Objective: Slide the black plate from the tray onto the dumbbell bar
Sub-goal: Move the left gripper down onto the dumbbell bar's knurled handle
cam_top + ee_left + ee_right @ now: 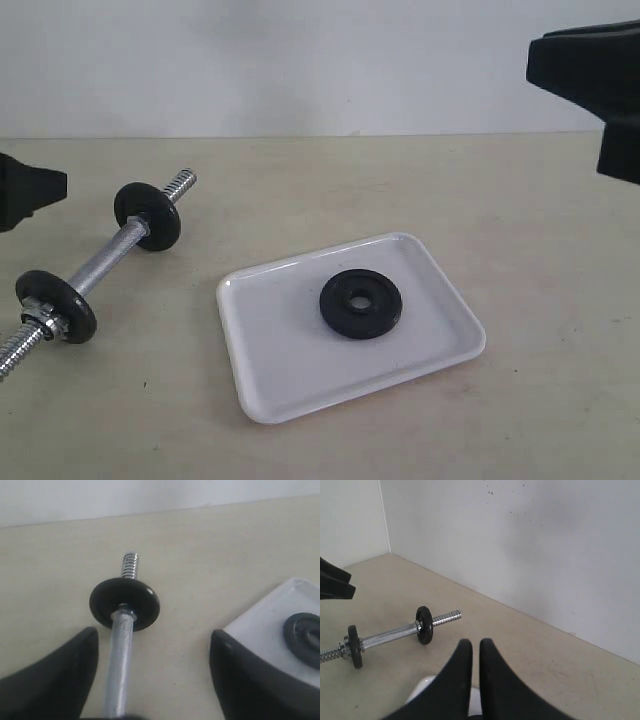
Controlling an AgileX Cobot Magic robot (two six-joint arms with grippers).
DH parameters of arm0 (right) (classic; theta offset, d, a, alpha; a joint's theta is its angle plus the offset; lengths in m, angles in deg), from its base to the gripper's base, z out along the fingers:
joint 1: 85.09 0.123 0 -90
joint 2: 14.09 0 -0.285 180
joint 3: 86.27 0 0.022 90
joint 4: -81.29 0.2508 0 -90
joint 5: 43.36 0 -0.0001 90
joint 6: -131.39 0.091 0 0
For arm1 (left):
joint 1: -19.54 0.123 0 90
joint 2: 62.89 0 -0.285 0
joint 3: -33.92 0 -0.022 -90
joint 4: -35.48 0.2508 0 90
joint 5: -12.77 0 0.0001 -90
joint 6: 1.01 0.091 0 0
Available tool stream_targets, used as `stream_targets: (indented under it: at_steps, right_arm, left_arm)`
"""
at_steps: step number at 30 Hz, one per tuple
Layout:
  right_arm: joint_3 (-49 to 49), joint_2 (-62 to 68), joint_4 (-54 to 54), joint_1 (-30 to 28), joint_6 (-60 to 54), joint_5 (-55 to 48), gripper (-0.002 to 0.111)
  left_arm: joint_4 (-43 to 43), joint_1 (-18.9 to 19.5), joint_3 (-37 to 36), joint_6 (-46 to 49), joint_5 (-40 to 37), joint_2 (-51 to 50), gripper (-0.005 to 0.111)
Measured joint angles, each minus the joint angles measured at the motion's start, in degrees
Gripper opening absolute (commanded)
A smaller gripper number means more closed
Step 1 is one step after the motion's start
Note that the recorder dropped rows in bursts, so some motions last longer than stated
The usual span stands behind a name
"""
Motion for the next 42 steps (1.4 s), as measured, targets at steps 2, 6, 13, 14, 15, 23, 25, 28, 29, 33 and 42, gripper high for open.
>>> stream_targets:
  at_steps: [2, 6, 13, 14, 15, 23, 25, 28, 29, 33, 42]
  right_arm:
    - [0.0, 0.0, 0.0, 0.0, 0.7, 0.0, 0.004]
    - [0.0, 0.0, 0.0, 0.0, 0.9, 0.8, 0.004]
    - [0.0, 0.0, 0.0, 0.0, 1.0, 1.6, 0.004]
    - [0.0, 0.0, 0.0, 0.0, 1.0, 1.9, 0.004]
    - [0.0, 0.0, 0.0, 0.0, 1.0, 2.2, 0.004]
    - [0.0, 0.0, 0.0, 0.0, 1.0, 2.4, 0.004]
    - [0.0, 0.0, 0.0, 0.0, 1.0, 2.4, 0.004]
    - [0.0, 0.0, 0.0, 0.0, 1.0, 2.6, 0.004]
    - [0.0, 0.0, 0.0, 0.0, 1.0, 2.8, 0.004]
    - [0.0, 0.0, 0.0, 0.0, 0.5, 3.0, 0.004]
    - [0.0, 0.0, 0.0, 0.0, -0.5, 2.5, 0.004]
  left_arm:
    - [0.0, 0.0, 0.0, 1.8, -0.4, -3.9, 0.062]
    - [0.0, 0.0, 0.3, 2.6, -2.8, -11.7, 0.062]
    - [0.0, 0.0, 7.2, 2.6, -2.4, -20.3, 0.062]
    - [0.0, 0.0, 8.0, 2.6, -2.2, -20.9, 0.062]
    - [0.0, -0.4, 9.6, 2.6, -2.2, -22.2, 0.062]
    - [0.0, -7.1, 15.4, 2.6, -7.6, -30.3, 0.06]
    - [0.0, -8.5, 15.9, 2.6, -9.7, -32.0, 0.06]
    - [0.0, -10.0, 16.2, 2.6, -13.0, -34.0, 0.06]
    - [0.1, -10.1, 16.2, 2.6, -14.1, -34.5, 0.06]
    - [0.1, -10.3, 16.3, 2.9, -18.2, -35.1, 0.06]
    - [0.1, -10.3, 16.4, 5.6, -19.9, -35.1, 0.06]
